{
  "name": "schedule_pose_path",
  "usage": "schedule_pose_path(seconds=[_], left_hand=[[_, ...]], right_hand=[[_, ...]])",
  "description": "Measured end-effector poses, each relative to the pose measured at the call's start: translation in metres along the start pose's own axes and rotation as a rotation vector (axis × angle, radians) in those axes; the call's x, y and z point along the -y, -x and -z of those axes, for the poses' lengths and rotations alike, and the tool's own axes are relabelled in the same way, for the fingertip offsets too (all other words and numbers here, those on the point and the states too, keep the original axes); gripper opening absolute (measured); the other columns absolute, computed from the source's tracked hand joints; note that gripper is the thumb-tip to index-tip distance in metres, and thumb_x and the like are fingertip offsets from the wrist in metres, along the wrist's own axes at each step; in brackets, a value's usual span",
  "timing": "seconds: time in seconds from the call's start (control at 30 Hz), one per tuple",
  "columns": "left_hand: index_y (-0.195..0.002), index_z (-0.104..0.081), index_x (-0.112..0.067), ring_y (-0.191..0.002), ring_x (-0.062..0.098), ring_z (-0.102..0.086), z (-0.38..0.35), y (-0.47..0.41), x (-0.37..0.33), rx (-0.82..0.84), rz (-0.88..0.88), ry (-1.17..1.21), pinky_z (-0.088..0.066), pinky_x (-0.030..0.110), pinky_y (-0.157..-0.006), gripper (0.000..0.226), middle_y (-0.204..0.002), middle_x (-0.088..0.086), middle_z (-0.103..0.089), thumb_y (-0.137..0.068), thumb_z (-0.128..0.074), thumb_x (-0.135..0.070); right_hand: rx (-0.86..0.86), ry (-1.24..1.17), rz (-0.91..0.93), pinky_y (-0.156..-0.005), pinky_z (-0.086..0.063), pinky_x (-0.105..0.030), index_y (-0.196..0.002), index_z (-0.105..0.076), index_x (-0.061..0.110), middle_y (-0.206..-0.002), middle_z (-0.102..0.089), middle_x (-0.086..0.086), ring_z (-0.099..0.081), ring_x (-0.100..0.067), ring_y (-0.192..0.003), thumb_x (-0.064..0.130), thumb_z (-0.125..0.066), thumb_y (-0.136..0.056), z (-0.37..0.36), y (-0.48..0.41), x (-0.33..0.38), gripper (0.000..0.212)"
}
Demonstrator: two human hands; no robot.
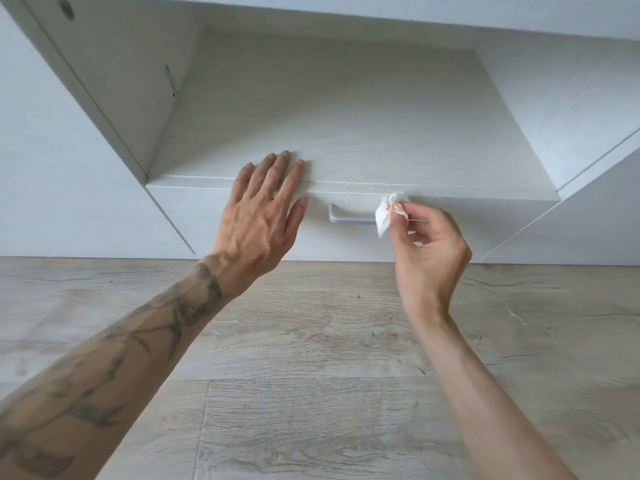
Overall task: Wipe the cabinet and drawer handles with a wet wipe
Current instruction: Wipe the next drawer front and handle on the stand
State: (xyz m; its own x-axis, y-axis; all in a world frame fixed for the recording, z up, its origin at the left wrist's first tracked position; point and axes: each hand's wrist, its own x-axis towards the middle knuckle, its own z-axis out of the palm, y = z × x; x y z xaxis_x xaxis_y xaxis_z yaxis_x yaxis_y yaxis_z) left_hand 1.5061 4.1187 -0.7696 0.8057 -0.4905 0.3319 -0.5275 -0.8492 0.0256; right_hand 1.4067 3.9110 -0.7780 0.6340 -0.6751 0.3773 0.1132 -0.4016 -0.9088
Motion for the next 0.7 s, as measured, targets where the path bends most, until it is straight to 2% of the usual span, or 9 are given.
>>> schedule_pose_path(seconds=[0.17,0.33,0.5,0.7], left_hand=[[-0.165,-0.035,-0.015,-0.158,0.027,-0.032,0.045,0.016,0.009,0.043,0.052,-0.014,-0.021,0.047,-0.131,0.062,-0.170,0.010,-0.035,-0.114,-0.026,-0.048],[-0.159,-0.047,-0.014,-0.149,0.031,-0.046,0.112,0.040,0.034,0.005,0.084,-0.089,-0.034,0.049,-0.124,0.056,-0.163,0.012,-0.046,-0.114,-0.034,-0.044],[-0.160,-0.045,-0.017,-0.152,0.026,-0.043,0.183,0.061,0.076,-0.043,0.118,-0.167,-0.032,0.046,-0.126,0.057,-0.165,0.009,-0.045,-0.115,-0.028,-0.046],[-0.158,-0.049,-0.015,-0.150,0.027,-0.045,0.245,0.081,0.151,-0.183,0.159,-0.154,-0.035,0.049,-0.124,0.053,-0.164,0.008,-0.047,-0.114,-0.038,-0.043]], right_hand=[[0.133,0.007,0.065,-0.072,-0.050,-0.023,-0.097,-0.078,0.019,-0.095,-0.074,0.006,-0.068,-0.013,-0.082,0.010,-0.076,-0.091,-0.013,-0.004,0.041,0.011],[0.268,-0.066,0.102,-0.075,-0.043,-0.017,-0.097,-0.076,0.021,-0.096,-0.072,0.010,-0.065,-0.007,-0.086,0.014,-0.076,-0.093,-0.038,-0.003,0.100,0.007],[0.377,-0.142,0.238,-0.079,-0.039,-0.009,-0.097,-0.076,0.020,-0.094,-0.073,0.006,-0.065,-0.009,-0.089,0.015,-0.078,-0.093,-0.070,0.001,0.175,0.006],[0.441,-0.213,0.352,-0.083,-0.040,-0.003,-0.099,-0.077,0.020,-0.095,-0.075,0.006,-0.069,-0.004,-0.092,0.017,-0.079,-0.094,-0.124,0.022,0.264,0.006]])
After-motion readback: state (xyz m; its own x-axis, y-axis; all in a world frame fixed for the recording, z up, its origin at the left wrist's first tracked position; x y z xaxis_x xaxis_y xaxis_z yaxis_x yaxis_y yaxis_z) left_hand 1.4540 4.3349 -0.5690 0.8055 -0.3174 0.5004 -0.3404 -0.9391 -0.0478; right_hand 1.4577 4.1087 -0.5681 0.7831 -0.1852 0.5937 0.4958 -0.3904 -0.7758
